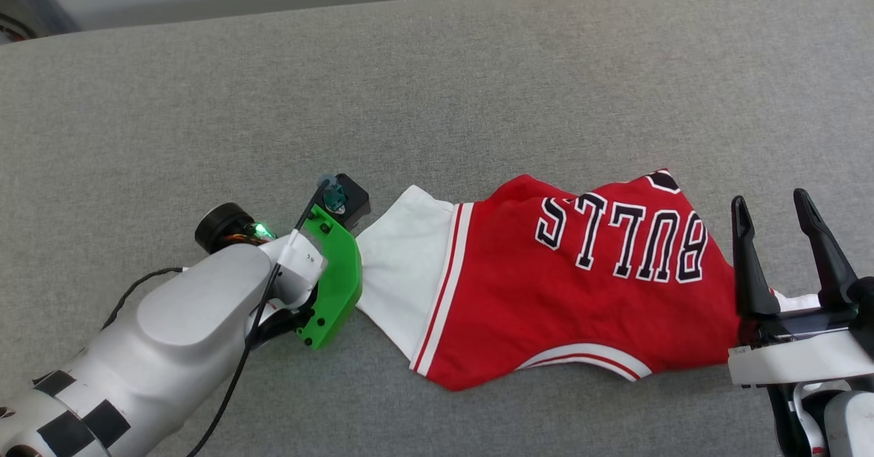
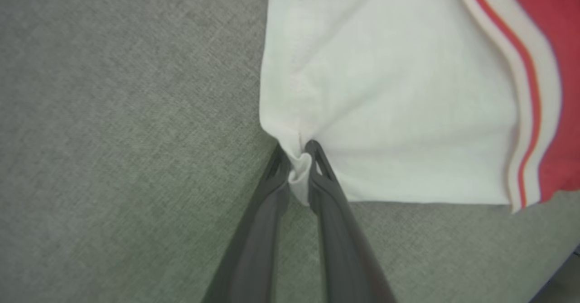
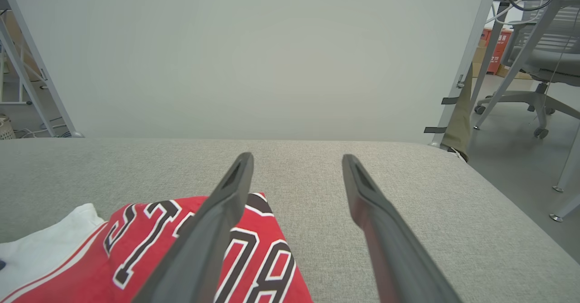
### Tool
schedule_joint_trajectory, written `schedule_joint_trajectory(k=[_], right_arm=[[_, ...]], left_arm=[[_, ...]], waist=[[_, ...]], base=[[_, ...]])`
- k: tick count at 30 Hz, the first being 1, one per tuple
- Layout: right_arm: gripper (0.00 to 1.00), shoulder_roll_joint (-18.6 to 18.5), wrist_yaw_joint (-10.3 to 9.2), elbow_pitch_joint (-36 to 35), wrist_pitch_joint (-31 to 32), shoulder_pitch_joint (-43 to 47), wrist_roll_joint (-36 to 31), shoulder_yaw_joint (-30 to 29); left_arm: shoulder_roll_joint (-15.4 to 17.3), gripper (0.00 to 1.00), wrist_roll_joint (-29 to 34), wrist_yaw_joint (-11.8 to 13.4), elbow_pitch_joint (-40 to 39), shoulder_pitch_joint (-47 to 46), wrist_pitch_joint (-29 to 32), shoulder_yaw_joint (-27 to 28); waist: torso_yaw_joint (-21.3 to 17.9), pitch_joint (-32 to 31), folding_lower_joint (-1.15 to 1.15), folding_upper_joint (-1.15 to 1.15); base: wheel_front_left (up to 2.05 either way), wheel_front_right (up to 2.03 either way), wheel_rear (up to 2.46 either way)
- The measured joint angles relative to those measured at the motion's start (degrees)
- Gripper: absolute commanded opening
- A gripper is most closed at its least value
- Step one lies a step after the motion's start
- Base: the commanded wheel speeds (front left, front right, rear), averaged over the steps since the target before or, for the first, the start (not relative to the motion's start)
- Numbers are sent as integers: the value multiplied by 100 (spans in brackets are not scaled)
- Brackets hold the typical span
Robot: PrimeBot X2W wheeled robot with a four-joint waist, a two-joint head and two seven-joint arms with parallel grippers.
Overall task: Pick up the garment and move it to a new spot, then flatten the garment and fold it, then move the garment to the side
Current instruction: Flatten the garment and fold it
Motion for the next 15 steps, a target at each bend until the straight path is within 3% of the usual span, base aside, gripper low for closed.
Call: schedule_joint_trajectory(k=[7,15], right_arm=[[100,-31,0,99,0,4,-5,-79],[100,-125,0,207,-16,135,-5,-224]], left_arm=[[40,0,-191,-2,199,12,-1120,83],[699,0,-488,83,648,379,-1785,467]], waist=[[163,-184,0,0],[421,-430,0,0]], base=[[0,0,0],[0,0,0]])
